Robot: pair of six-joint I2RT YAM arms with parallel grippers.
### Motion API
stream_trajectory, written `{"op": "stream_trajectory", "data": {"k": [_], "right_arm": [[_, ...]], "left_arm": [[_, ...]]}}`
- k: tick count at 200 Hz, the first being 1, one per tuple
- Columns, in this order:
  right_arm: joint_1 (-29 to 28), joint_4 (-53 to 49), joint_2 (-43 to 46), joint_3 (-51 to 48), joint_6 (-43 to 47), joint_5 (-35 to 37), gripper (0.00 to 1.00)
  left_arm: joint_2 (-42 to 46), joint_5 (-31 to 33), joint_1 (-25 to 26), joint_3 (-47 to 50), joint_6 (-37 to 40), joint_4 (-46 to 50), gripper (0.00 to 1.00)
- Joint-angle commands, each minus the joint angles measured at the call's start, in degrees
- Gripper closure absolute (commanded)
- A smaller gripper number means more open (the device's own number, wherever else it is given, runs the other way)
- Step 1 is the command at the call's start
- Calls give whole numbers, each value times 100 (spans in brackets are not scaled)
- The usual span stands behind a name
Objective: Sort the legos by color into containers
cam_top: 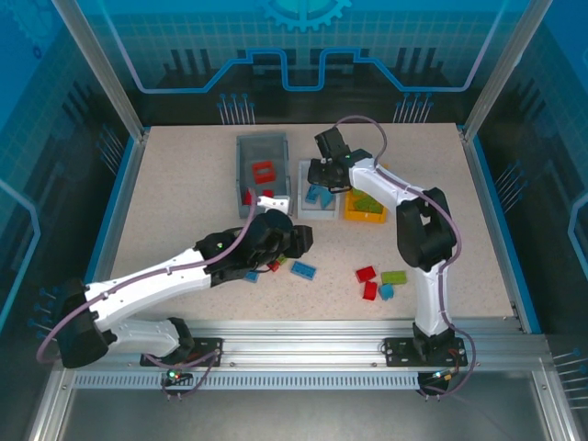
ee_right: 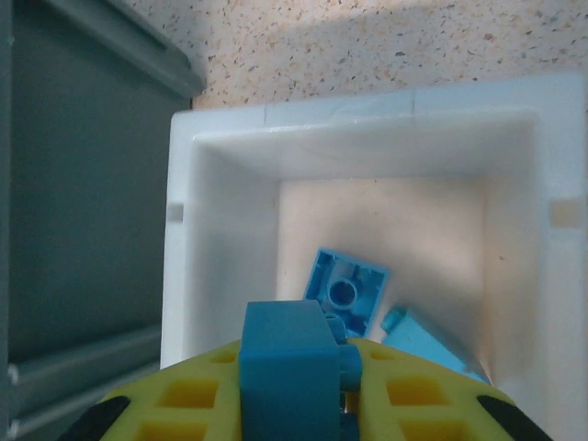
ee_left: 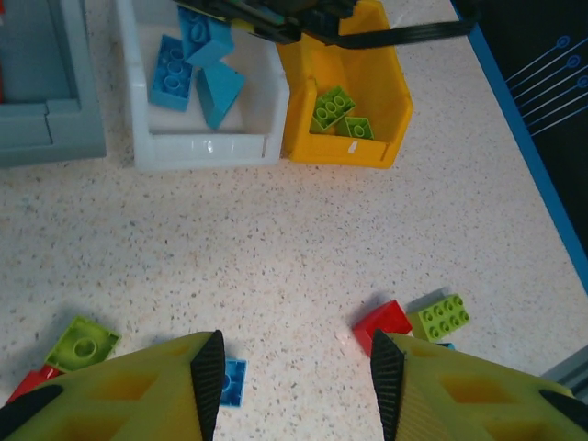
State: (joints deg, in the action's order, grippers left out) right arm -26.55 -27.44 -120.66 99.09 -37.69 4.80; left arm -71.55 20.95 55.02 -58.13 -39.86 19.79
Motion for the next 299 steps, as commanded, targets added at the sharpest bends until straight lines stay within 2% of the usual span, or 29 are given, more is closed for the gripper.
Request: {"op": "stream_trajectory", "data": {"k": [1, 28, 54, 120, 147, 161, 176, 201, 217, 234, 266, 299], "right_arm": [[96, -77, -263, 443, -315, -490, 71], [119, -40, -269, 463, -342, -667, 60], [132, 212, 137, 36, -395, -684, 52], [76, 458, 1834, -1283, -102, -262, 53], [-254, 424, 2679, -1875, 409, 30, 53], [-623, 496, 3148, -2329, 797, 181, 52], [-1117, 622, 3705, -2927, 1189, 286, 50], [-1882, 727, 4437, -3853, 1624, 48, 46], [-2233, 644, 4755, -4352, 1418, 32, 45], [-2534, 603, 5086, -4799, 1134, 134, 43], [-2748, 595, 5499, -5305, 684, 213, 40], [-2854, 816, 5797, -5478, 475, 62, 38]], "left_arm": [[-185, 410, 119, -357, 446, -117, 51], [-202, 660, 226, -480, 536, 49, 51], [-62, 742, 228, -383, 402, 256, 51], [506, 890, 203, -15, -508, 1383, 46], [519, 325, -115, 208, -993, 1883, 40], [352, -158, -399, 323, -1210, 2170, 39], [219, -557, -570, 544, -1231, 2058, 37], [-103, -1321, -1032, 628, -330, 1807, 36], [-434, -1878, -1464, 535, 435, 1953, 35], [-796, -2277, -1653, 372, 1294, 2182, 34], [-1495, -2259, -1657, -32, 2602, 2644, 30], [-1886, -1764, -1656, -192, 3197, 2411, 30]]}}
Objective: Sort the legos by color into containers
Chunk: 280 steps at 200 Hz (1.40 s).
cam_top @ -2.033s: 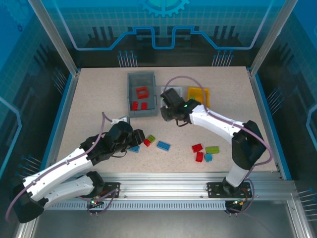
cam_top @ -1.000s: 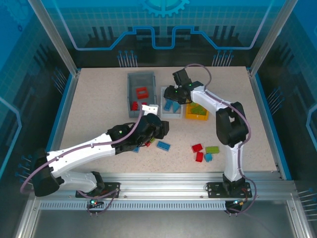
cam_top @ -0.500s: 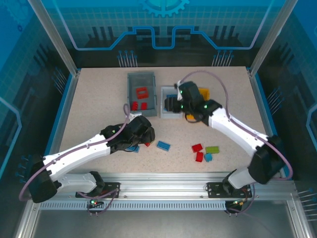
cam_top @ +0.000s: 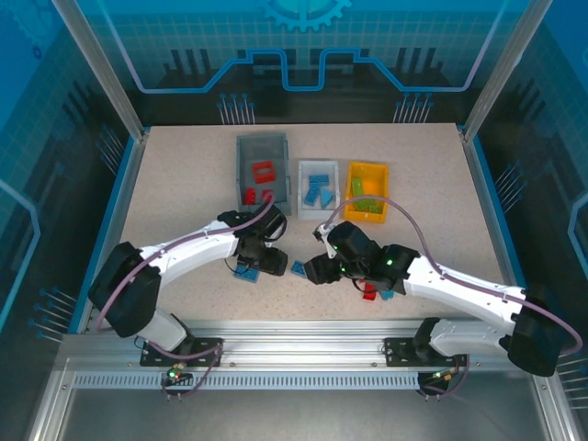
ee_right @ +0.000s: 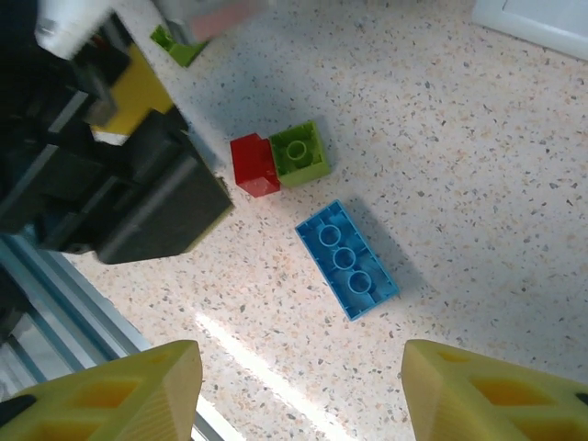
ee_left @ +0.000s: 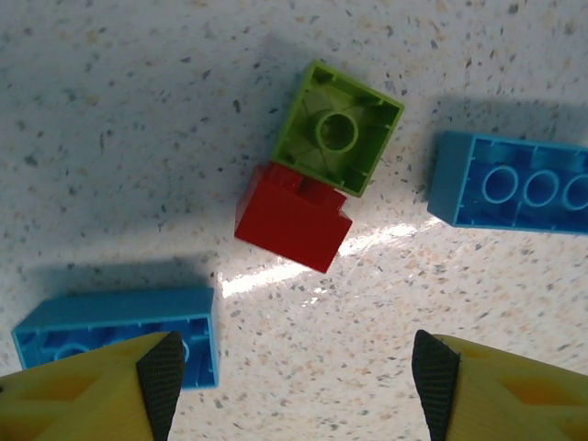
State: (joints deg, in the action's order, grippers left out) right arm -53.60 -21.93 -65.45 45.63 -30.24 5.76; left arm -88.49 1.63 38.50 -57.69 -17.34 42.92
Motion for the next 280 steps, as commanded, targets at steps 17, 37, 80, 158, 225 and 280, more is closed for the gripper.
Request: {"op": "stream_trajectory", "data": {"k": [17, 37, 80, 158, 225, 280], "right_arm": [[-202, 383, 417, -313, -323, -74, 37], [-195, 547, 536, -539, -390, -95, 35], [-179, 505, 501, -458, -378, 4, 35], [-158, 398, 405, -411, -439, 125, 36], [302, 894, 1026, -352, -509, 588, 38], [785, 1318, 706, 87, -400, 493, 39]], "left_arm": [[-433, 295, -12, -303, 1095, 0, 30], [-758, 208, -13, -346, 1159, -165, 30], [-1151, 285, -14, -480, 1214, -382, 36], [-983, 240, -17, -480, 934, -242, 67], [190, 268, -264, -1157, 498, 780, 69], [-269, 96, -1196, -2526, 452, 851, 71]]}}
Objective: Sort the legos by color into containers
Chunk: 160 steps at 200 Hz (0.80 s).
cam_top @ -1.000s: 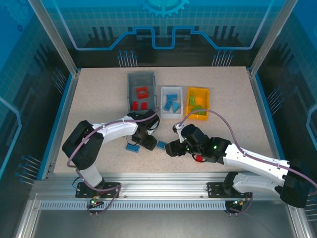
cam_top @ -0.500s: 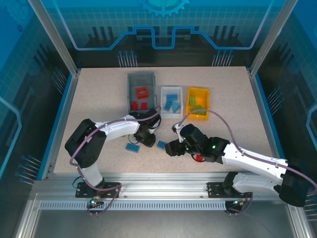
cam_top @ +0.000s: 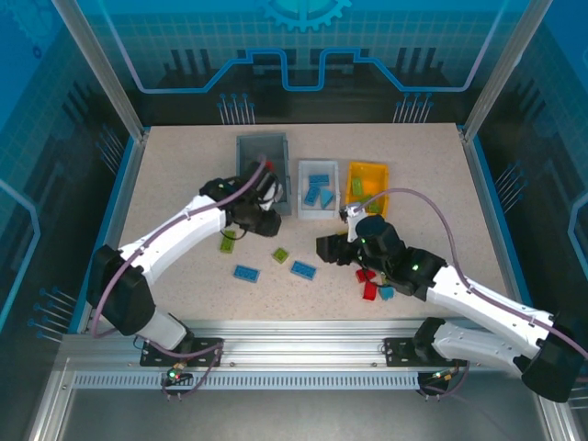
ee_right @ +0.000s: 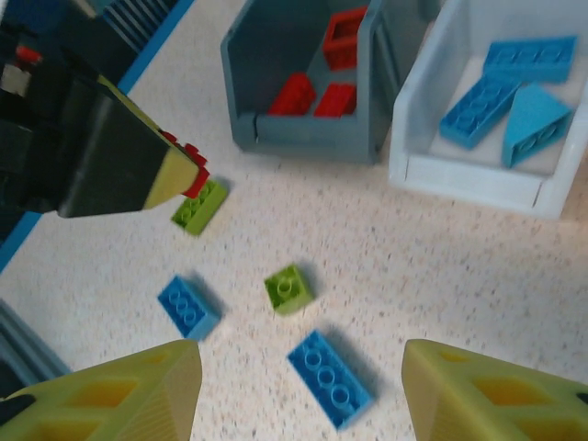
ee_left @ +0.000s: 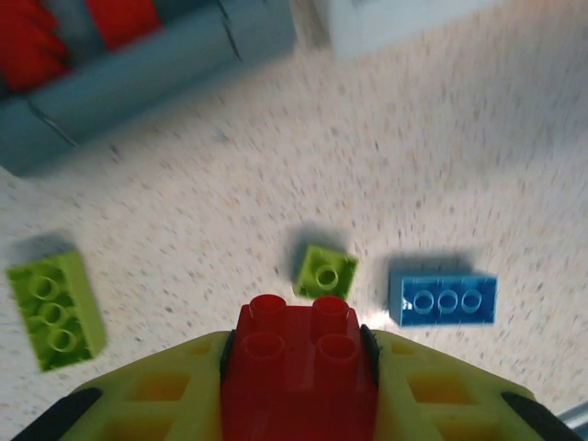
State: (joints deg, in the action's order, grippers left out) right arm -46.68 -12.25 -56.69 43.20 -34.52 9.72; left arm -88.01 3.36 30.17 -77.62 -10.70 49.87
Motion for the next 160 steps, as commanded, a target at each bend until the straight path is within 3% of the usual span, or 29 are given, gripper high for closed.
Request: {"op": "stream_trajectory", "data": {"k": [1, 45, 115, 160], "right_arm": [[90, 352, -187, 343, 31, 99, 39], [123, 561, -847, 687, 25, 364, 39], [142, 786, -1113, 1040, -18, 473, 37], [143, 576, -782, 817, -186, 806, 35]], "left_arm": [[-337, -74, -390, -560, -222, 138, 71], [-1545, -127, -1035, -1442, -709, -696, 70], [-3273, -275, -1362, -2752, -1390, -1152, 67], [-3472, -533, -1470, -2844, -1576, -1194, 46]]}}
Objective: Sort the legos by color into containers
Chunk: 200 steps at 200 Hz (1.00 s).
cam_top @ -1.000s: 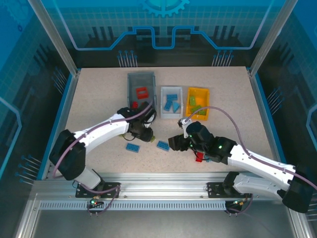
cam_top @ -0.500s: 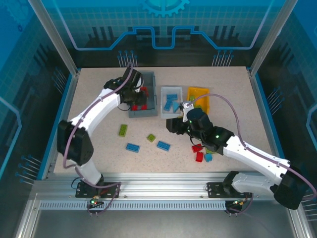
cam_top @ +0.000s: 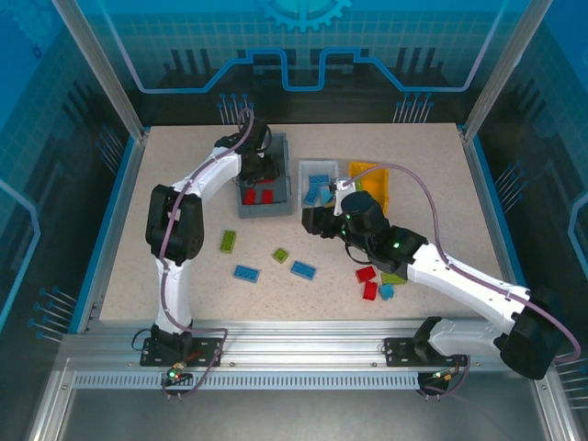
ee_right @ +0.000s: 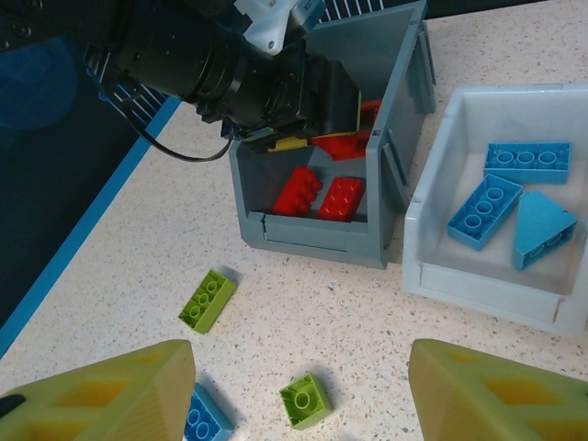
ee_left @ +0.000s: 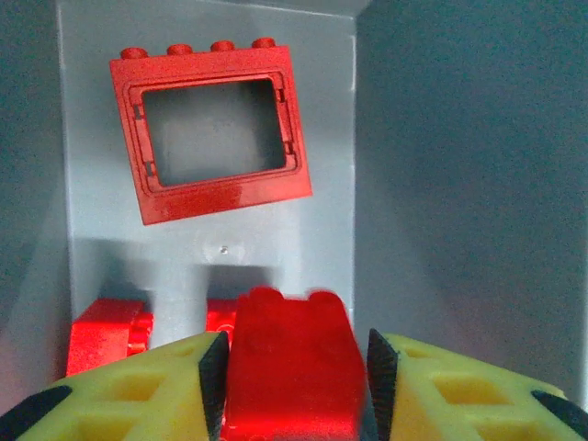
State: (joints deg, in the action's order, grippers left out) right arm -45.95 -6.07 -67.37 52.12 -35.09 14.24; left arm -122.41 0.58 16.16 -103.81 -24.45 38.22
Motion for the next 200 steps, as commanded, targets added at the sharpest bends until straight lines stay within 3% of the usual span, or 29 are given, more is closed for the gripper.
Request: {"op": "stream_trajectory", "data": {"k": [1, 34, 53, 68, 105, 152, 200], "right_arm": [[70, -52, 311, -81, -129, 366, 35], [86, -1039, 651, -98, -457, 1262, 34], [150, -2644, 642, 200, -1411, 2104, 34], [295, -4088, 531, 406, -2683, 2460, 31], [1371, -5237, 357, 211, -3952, 1544, 24], [3262, -4060, 455, -999, -4340, -396, 21], [3927, -3652, -65, -1426, -4667, -1234, 23]], "left_arm": [[-21, -254, -69, -222, -201, -27, 45], [518, -335, -61, 135, -270, -184, 42], [1088, -393, -48, 532, -388, -398, 43], [1657, -506, 50, 994, -408, -638, 43], [3318, -692, 1068, 2699, -89, -1775, 40], [4829, -458, 3078, 4650, -264, -3270, 38], [5139, 95, 4332, 5205, -548, -3714, 38]]}}
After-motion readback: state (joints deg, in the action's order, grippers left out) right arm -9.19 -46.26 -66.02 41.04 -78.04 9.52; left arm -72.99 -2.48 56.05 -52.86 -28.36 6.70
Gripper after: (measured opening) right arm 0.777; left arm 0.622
